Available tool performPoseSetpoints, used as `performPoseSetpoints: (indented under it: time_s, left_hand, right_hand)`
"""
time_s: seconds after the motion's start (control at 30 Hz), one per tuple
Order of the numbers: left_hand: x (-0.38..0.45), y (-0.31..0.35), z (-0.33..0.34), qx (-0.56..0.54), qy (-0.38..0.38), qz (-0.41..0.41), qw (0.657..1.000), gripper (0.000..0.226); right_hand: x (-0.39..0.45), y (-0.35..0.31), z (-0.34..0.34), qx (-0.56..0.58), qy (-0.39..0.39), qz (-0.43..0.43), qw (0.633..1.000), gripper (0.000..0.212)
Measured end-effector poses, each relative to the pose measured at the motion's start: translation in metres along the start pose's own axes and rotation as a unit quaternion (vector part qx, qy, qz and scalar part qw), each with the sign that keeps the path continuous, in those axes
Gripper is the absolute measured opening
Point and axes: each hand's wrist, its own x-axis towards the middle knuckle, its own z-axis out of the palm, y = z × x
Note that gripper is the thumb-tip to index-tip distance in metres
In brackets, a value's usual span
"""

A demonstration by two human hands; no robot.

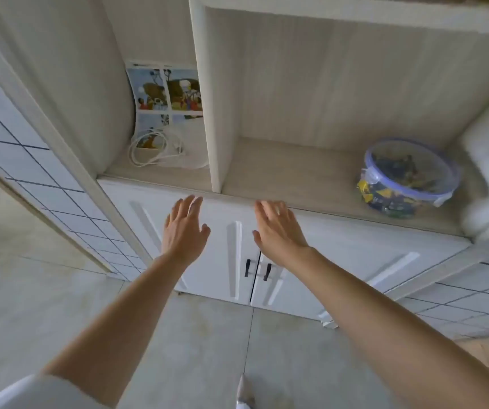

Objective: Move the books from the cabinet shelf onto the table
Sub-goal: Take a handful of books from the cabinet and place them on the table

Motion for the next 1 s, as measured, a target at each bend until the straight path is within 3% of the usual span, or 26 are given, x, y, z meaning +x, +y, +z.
performPoseSetpoints:
  time_s: [0.17,0.3,0.63,0.83,1.0]
  left_hand:
    - [0.021,-0.006,0.012,0.069,-0.032,0.014,0.997,0.074]
    - [0.018,-0.007,0.023,0.064,-0.009,0.017,0.998,0.076]
    - [0.015,0.001,0.025,0.049,0.037,-0.018,0.998,0.052]
    - [0.002,-0.009,0.027,0.034,0.075,-0.002,0.997,0.040]
    - [-0.019,-0.002,0.027,0.048,0.143,-0.032,0.988,0.029]
  right_hand:
    - [0.018,0.008,0.017,-0.033,0.018,0.001,0.999,0.062]
    - [0.016,0.015,0.021,0.000,0.051,-0.018,0.999,0.070]
    - [0.017,0.008,0.020,0.061,0.073,-0.029,0.995,0.058]
    - [0.004,-0.007,0.008,0.109,0.044,-0.023,0.993,0.030]
    - [0.006,-0.019,-0.006,0.177,-0.018,-0.025,0.984,0.031]
